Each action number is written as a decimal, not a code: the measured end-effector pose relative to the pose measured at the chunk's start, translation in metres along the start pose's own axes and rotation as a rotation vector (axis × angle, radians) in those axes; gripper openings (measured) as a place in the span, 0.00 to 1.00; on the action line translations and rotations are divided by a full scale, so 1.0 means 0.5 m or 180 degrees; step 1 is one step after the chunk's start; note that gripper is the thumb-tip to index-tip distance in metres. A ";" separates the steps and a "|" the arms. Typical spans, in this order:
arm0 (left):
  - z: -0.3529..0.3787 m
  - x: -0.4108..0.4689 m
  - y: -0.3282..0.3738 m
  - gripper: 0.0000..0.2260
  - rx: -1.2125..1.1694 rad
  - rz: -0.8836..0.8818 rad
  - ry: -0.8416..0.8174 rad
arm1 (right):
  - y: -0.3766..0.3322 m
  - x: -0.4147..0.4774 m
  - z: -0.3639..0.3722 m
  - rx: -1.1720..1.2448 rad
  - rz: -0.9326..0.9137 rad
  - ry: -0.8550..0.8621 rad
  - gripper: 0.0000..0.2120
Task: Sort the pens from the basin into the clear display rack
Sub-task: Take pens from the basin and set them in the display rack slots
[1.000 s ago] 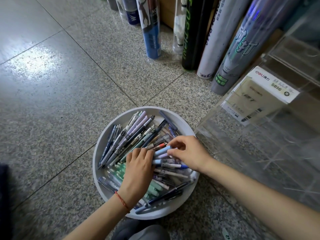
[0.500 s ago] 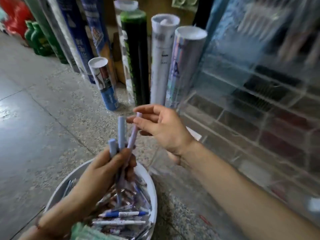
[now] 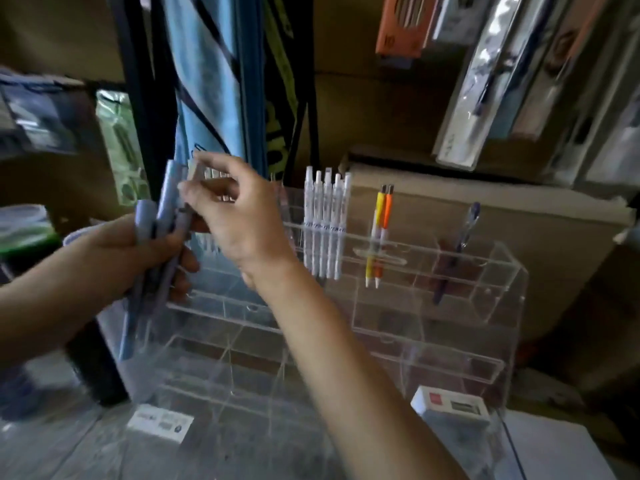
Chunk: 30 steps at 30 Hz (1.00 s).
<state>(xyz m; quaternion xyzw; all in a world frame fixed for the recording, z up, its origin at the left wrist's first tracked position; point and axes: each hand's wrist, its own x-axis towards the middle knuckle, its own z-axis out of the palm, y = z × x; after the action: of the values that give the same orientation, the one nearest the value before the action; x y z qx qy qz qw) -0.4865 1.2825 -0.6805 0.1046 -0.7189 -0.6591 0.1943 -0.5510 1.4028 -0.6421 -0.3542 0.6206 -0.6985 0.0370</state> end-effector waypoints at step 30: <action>-0.008 0.045 -0.119 0.08 -0.0228 -0.0304 0.1171 | 0.164 0.042 0.042 -0.1256 -0.0298 -0.0110 0.09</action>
<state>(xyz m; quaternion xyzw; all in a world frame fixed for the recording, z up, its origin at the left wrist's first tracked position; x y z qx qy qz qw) -0.5113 1.2630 -0.7361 0.2503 -0.6416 -0.6625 0.2946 -0.5872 1.3562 -0.7063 -0.3950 0.7276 -0.5582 -0.0550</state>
